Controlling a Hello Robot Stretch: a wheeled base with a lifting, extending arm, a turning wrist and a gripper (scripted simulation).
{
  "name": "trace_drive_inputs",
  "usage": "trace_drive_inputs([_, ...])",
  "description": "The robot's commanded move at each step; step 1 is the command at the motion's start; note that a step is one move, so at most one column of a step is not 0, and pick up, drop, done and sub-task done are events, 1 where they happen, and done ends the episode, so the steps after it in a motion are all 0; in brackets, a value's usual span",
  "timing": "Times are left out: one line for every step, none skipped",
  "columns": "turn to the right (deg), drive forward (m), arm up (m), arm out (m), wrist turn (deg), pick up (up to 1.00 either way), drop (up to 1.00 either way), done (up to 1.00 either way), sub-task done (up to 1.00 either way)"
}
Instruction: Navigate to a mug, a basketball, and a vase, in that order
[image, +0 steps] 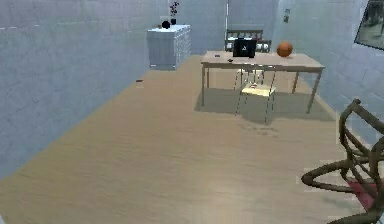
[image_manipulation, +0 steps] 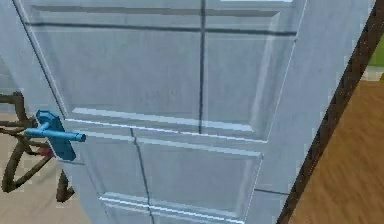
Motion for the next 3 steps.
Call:
trace_drive_inputs([0.0, 0.15, 0.00, 0.00, 0.0, 0.00, 0.00, 0.00, 0.00])
trace_drive_inputs([9.0, 0.00, 0.00, 0.00, 0.0, 0.00, 0.00, 0.00, 0.00])
trace_drive_inputs([0.0, 0.65, 0.00, 0.00, 0.0, 0.00, 0.00, 0.00, 0.00])
